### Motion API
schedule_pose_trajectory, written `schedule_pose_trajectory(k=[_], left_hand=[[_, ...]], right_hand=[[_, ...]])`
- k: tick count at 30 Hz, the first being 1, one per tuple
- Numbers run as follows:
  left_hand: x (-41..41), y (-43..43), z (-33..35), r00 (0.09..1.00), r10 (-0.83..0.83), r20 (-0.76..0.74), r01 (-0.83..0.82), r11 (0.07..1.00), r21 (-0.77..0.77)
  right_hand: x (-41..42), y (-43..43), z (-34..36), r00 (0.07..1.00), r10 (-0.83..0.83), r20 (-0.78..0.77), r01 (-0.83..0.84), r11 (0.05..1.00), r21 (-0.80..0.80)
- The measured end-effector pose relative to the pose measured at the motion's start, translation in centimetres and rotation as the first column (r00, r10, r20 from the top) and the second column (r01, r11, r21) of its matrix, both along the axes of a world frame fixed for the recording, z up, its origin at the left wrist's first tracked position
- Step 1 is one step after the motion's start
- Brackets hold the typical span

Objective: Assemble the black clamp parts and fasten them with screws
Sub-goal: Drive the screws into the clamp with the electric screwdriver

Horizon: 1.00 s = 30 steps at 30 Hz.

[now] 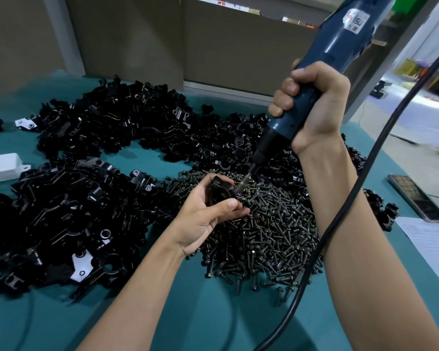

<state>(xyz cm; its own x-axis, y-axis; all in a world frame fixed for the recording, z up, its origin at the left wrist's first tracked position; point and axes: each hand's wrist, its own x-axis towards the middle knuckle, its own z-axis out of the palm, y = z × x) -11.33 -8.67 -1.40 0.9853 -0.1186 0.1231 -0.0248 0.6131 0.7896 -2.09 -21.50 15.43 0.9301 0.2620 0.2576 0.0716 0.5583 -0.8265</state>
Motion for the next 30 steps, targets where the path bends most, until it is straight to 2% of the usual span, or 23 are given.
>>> schedule_pose_trajectory(k=[13, 30], left_hand=[[0.28, 0.19, -0.12, 0.998, 0.063, 0.002, -0.063, 0.996, -0.06], [0.32, 0.17, -0.33, 0.998, 0.059, 0.0, -0.059, 0.995, -0.076]], right_hand=[[0.01, 0.8, -0.16, 0.999, -0.033, 0.013, 0.033, 0.999, 0.004], [0.03, 0.9, -0.53, 0.999, -0.044, 0.006, 0.044, 0.999, -0.005]])
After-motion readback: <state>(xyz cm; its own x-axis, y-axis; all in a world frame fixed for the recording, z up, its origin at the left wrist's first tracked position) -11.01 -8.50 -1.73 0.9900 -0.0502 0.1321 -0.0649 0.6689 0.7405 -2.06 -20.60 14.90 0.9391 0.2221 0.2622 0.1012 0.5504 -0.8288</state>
